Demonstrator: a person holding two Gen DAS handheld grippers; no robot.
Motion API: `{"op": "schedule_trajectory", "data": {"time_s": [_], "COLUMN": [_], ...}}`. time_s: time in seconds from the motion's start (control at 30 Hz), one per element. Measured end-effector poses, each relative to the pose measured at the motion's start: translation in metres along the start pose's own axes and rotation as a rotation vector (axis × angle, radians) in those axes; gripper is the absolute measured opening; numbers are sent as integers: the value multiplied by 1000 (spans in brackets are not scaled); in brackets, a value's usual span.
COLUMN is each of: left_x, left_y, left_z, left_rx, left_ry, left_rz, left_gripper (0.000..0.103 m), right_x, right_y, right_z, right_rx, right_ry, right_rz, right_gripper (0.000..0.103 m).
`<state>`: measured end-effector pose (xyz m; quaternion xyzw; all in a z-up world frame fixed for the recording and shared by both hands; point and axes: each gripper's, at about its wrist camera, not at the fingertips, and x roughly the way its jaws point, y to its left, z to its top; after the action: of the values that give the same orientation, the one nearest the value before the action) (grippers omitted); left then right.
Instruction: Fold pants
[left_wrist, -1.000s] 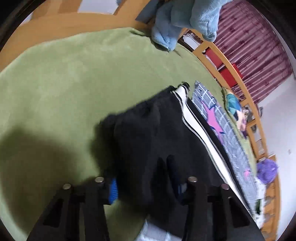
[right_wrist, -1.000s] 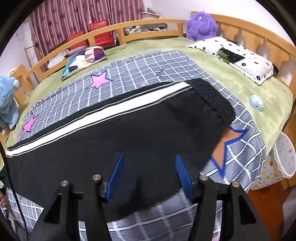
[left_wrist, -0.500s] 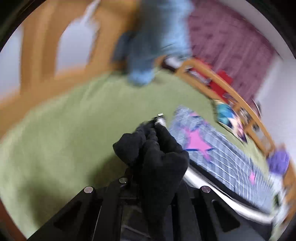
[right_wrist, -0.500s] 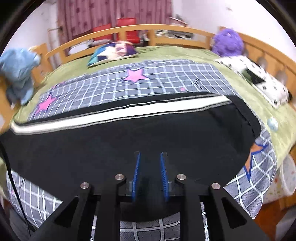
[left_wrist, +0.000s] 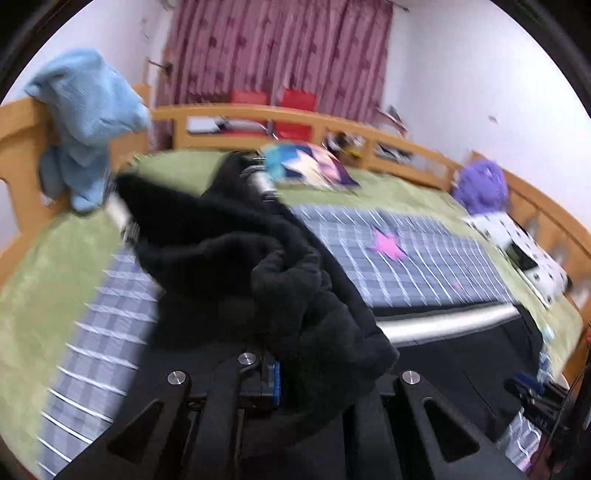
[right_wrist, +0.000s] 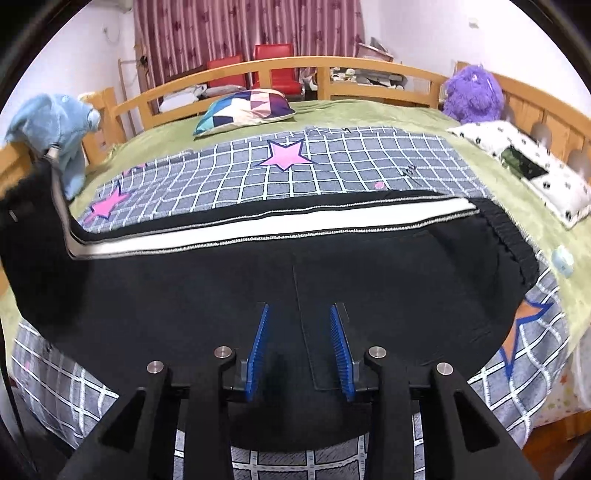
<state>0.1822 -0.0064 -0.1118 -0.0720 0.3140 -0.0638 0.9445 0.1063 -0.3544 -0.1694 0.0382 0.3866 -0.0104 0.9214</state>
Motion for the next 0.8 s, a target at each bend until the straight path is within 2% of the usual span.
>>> {"op": "schedule_trajectory", "data": {"time_s": [0.17, 0.23, 0.33, 0.37, 0.4, 0.43, 0.5, 0.63, 0.7, 0.8], "left_x": [36, 50, 53, 48, 42, 36, 21, 0, -8, -26], "left_y": [-34, -44, -49, -45, -39, -33, -20, 9, 26, 57], "left_z": [-51, -71, -86, -87, -85, -84, -84, -89, -89, -92], "left_rx": [-76, -58, -13, -23, -48, -68, -79, -81, -114, -179], "left_ry": [143, 217, 281, 282, 277, 271, 260, 227, 214, 160], "left_rz": [-105, -123, -111, -119, -140, -161, -194, -186, -203, -204], "left_gripper": [10, 10, 14, 16, 23, 35, 49, 52, 56, 60], "right_x": [0, 2, 6, 7, 7, 9, 12, 20, 28, 45], "right_y": [-16, -19, -16, -11, -5, 3, 16, 44, 64, 92], "right_z": [-5, -8, -10, -10, -10, -10, -7, 3, 10, 17], "right_rx": [70, 108, 123, 113, 97, 75, 59, 66, 67, 71], "right_ry": [-7, -1, 20, 23, 25, 28, 31, 48, 56, 97], "right_rz": [31, 67, 103, 111, 116, 125, 145, 237, 285, 340], "right_gripper": [36, 38, 38, 38, 39, 42, 45, 51, 58, 58]}}
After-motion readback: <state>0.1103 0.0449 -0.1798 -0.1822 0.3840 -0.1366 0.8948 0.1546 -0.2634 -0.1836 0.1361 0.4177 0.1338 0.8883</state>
